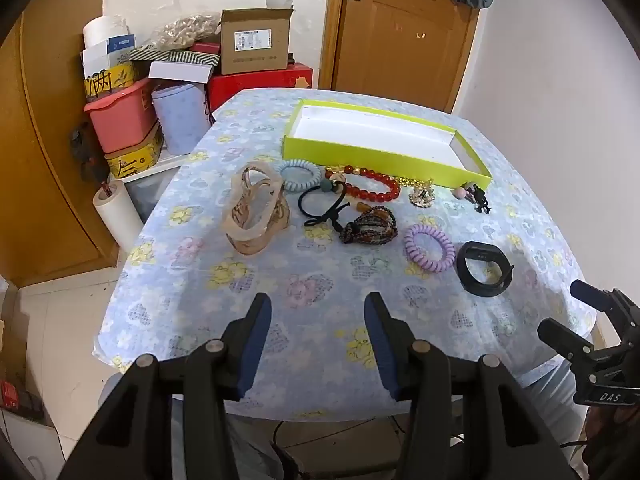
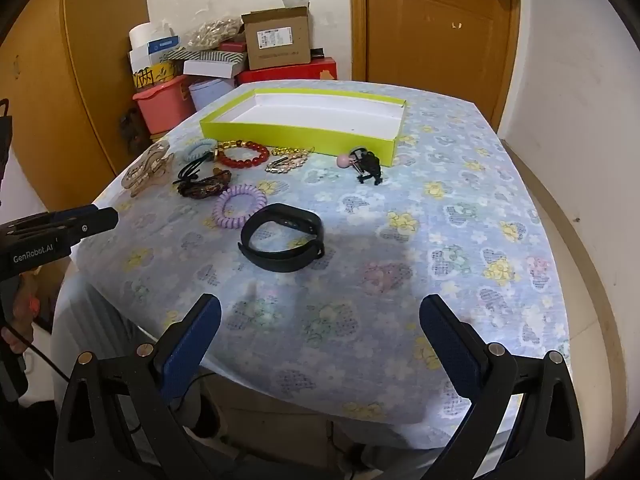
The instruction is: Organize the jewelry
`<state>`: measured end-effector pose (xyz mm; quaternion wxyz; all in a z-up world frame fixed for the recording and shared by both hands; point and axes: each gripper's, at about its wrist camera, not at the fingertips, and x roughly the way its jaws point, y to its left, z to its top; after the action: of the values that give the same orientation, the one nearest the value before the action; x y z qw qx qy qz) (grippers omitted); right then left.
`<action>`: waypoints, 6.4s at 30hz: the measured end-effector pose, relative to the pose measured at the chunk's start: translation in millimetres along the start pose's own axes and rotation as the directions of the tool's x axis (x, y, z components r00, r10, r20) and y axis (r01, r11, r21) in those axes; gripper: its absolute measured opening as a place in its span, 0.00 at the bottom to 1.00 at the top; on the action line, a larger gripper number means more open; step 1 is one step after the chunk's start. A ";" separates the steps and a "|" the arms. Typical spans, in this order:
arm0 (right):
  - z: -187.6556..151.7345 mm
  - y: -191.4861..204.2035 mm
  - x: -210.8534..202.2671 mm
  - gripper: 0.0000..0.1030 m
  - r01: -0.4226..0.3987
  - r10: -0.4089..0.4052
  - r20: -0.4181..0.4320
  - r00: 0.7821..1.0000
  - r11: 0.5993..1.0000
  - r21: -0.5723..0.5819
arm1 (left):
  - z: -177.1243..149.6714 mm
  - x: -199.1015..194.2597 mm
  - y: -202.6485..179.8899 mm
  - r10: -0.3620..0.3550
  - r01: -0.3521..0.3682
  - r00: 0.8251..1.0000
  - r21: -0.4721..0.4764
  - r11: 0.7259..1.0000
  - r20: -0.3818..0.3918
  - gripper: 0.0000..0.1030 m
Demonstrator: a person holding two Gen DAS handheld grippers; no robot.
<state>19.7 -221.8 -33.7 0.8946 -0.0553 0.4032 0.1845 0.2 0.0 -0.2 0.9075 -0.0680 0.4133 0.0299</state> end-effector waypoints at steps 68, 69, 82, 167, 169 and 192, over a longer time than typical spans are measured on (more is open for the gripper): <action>0.2 14.1 3.4 0.97 0.011 -0.012 -0.021 1.000 1.000 -0.027 | -8.4 1.7 -6.8 -0.047 0.047 0.999 0.029 0.998 -0.019 0.49; -0.3 14.1 3.3 0.97 0.011 -0.012 -0.021 1.000 1.000 -0.027 | -8.8 1.9 -6.9 -0.047 0.048 0.999 0.029 0.998 -0.019 0.49; 0.6 13.7 3.3 0.97 0.010 -0.011 -0.023 1.000 1.000 -0.026 | -8.8 0.3 -2.2 -0.059 0.059 0.998 0.016 0.998 -0.022 0.49; 44.4 -9.0 58.9 0.15 -0.101 0.098 -0.094 0.991 0.994 -0.031 | 57.8 60.3 31.9 -0.003 0.001 0.996 0.031 1.000 0.087 0.43; 44.5 -10.1 55.2 0.15 -0.102 0.099 -0.085 0.991 0.994 -0.026 | 57.4 54.1 27.9 -0.017 0.013 0.995 0.038 0.999 0.095 0.43; 128.9 -39.3 66.9 0.15 -0.081 0.080 0.030 0.996 0.997 0.015 | 135.3 77.3 -17.8 -0.106 0.087 0.986 0.148 0.985 0.127 0.43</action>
<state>165.4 -207.2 0.9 0.8926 -0.0290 0.3936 0.2179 153.9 2.2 31.1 0.9362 -0.0213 0.3486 -0.0392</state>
